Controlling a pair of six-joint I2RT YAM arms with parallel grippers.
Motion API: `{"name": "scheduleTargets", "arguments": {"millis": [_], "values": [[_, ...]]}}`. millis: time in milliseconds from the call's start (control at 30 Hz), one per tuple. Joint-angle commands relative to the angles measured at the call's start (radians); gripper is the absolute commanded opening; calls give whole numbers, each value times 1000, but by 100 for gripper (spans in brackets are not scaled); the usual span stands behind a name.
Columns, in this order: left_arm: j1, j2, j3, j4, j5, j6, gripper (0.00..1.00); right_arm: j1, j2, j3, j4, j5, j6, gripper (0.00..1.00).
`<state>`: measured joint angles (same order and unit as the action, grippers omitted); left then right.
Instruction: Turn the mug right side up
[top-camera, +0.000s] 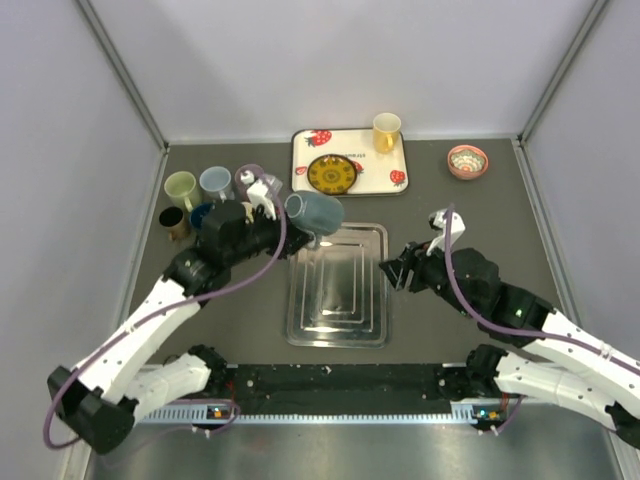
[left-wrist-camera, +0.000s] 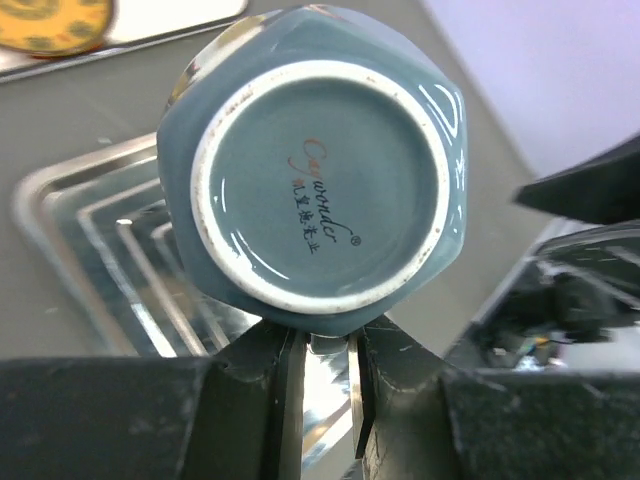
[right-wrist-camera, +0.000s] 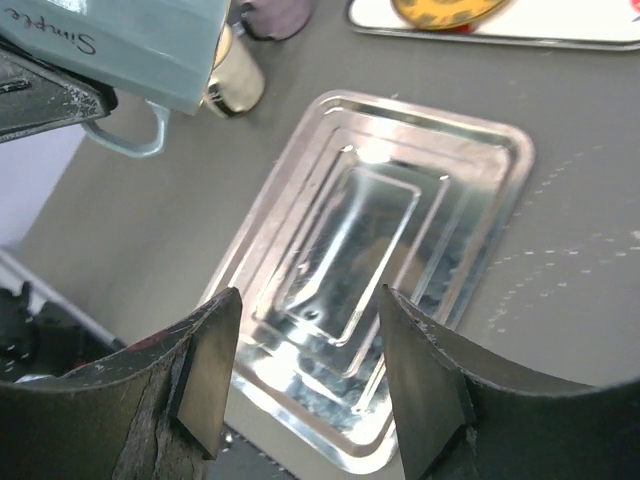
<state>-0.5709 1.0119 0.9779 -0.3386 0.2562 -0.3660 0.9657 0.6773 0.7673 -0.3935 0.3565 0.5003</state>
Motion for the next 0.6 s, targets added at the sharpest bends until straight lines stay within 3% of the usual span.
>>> {"name": "scheduleTargets", "arguments": {"millis": [0,167,333,567], "values": [[-1,-93,-116,418,193,-306,0,-4,-12,-34,120,-163,76,58],[-1,-145,-217,633,271,-483,0,-4,-57,-97,255,-292,154,61],[-1,-173,-335,970,304,-640,0,-7,-104,-181,386,-418,225,68],[-1,-136,-410,1262,334,-812,0,-47,-111,-302,706,-568,391,70]]}}
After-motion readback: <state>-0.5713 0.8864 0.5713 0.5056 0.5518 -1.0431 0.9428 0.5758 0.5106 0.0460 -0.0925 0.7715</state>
